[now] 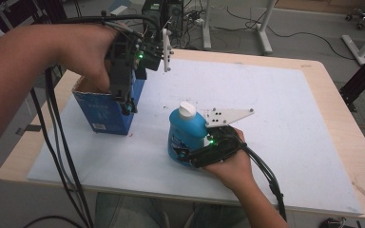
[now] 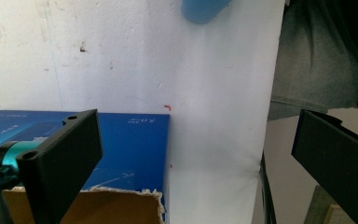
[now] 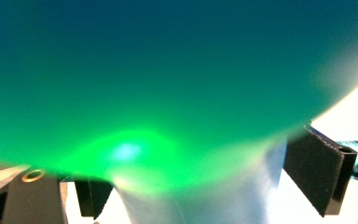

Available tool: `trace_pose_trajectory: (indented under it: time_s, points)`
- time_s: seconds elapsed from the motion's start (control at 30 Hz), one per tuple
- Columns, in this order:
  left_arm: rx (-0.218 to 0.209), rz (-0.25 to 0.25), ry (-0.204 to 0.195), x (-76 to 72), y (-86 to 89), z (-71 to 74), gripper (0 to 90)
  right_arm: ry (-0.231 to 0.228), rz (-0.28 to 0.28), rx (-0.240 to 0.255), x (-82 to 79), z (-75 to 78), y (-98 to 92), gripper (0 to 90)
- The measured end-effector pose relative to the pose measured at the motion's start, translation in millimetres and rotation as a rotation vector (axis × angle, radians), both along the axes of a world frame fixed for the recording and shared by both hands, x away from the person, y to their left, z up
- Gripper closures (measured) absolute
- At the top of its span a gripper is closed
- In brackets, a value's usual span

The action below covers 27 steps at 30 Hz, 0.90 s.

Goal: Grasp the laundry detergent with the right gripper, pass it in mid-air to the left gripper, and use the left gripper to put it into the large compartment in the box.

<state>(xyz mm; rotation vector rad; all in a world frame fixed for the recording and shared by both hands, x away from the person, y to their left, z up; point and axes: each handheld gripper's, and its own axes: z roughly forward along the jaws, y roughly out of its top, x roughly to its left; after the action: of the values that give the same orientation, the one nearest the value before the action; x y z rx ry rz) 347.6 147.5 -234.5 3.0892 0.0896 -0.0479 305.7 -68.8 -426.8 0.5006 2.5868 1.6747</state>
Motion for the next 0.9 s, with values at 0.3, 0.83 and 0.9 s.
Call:
trace_pose_trajectory:
  time_s: [0.3, 0.83, 0.9]
  points:
    - [-0.003, 0.002, 0.000, 0.4, 0.9, -1.4, 1.7, -0.014, 0.024, 0.019, -1.0, 0.4, 0.1, 29.1]
    - [-0.004, 0.006, -0.001, 0.0, 4.0, -2.6, 1.7, -0.037, 0.025, 0.015, -1.6, -1.6, 2.2, 38.0]
    - [-0.003, 0.007, -0.003, -0.1, 4.3, -2.6, 1.7, -0.041, 0.022, 0.016, -1.6, -1.7, 2.3, 38.7]
